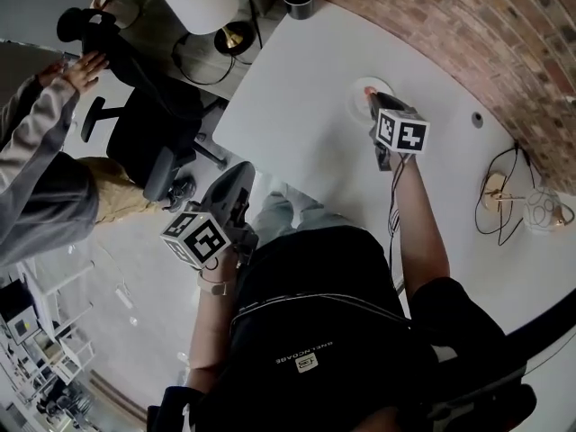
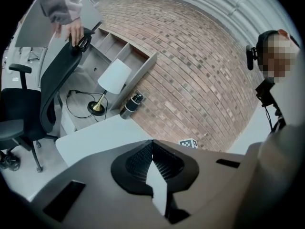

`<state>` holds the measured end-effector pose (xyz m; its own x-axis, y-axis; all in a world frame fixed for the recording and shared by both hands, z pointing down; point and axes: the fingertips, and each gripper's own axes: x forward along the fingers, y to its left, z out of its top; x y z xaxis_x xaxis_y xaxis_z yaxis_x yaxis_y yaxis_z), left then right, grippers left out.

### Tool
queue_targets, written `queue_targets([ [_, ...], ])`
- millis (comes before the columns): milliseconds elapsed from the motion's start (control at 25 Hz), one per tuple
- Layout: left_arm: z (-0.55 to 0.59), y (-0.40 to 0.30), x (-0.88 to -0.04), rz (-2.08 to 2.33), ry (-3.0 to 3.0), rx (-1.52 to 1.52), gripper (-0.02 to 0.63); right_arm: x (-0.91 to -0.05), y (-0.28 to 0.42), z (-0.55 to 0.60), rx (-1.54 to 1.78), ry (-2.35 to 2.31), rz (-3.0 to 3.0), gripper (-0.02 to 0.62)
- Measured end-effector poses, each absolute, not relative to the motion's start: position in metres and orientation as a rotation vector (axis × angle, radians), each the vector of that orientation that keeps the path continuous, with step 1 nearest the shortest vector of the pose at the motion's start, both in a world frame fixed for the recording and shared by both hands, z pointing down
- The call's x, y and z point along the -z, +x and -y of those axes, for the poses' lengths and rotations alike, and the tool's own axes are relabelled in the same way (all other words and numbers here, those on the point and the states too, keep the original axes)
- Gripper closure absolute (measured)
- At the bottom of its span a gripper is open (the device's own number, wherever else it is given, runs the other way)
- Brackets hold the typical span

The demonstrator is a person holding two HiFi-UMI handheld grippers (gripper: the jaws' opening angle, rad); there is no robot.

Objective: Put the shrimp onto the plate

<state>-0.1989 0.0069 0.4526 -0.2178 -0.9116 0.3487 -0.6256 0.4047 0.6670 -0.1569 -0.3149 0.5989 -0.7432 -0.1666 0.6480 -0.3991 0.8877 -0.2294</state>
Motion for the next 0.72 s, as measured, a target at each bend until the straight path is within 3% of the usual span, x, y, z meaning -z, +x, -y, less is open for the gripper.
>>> queue_targets([
  [720,0.079,-0.197,-0.410,1.737,1.678,0.447,0.603,-0.442,-0.100,0.296,-0.496,0.585,2.668,0.541],
])
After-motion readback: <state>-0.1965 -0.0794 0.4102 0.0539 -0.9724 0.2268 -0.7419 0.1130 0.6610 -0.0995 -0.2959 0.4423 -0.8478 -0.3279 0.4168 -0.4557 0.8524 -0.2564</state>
